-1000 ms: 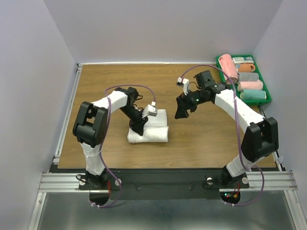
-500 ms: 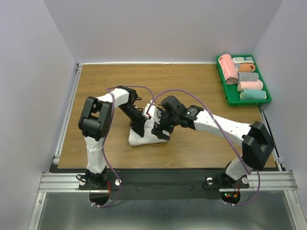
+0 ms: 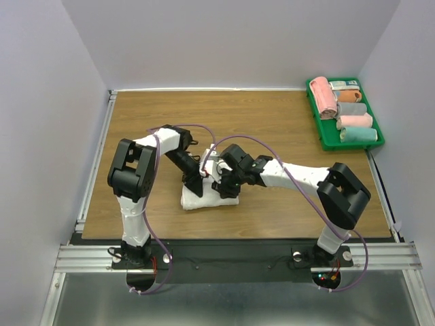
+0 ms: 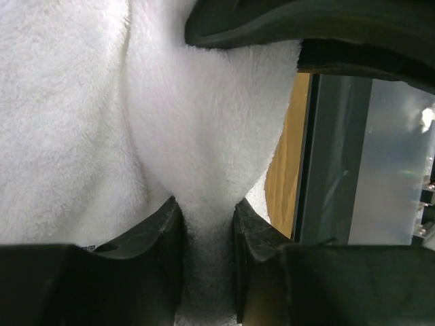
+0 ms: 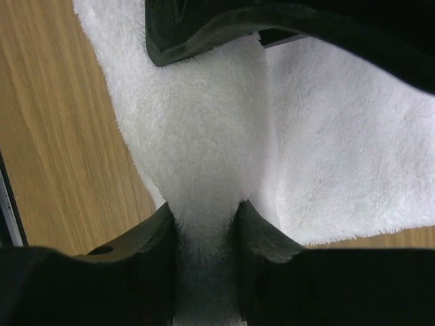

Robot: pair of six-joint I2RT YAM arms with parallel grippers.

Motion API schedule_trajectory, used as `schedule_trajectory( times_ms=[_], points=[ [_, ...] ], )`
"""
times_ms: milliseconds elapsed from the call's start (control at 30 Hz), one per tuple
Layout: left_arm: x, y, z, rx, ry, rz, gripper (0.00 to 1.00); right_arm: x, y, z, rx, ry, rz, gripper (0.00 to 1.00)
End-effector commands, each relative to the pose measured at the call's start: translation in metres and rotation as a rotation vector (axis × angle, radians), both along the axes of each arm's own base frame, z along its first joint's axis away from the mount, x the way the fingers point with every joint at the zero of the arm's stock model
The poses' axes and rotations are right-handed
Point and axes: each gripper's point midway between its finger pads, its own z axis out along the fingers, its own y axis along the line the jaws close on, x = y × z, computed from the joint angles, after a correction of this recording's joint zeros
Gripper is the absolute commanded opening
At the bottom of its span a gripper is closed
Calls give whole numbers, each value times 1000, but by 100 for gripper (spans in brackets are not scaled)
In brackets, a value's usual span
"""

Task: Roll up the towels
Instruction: Roll the towel

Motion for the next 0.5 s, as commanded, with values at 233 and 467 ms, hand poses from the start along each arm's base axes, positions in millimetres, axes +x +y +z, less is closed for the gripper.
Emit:
schedule_trajectory(
  times_ms=[233,467],
  points=[
    [63,40,12,30,-481,105,61,-64,-9,-46,-25,421,22,1],
    [102,64,65,-10,-687,268,68,-65,-14,-53,-40,646,-64,1]
  ],
)
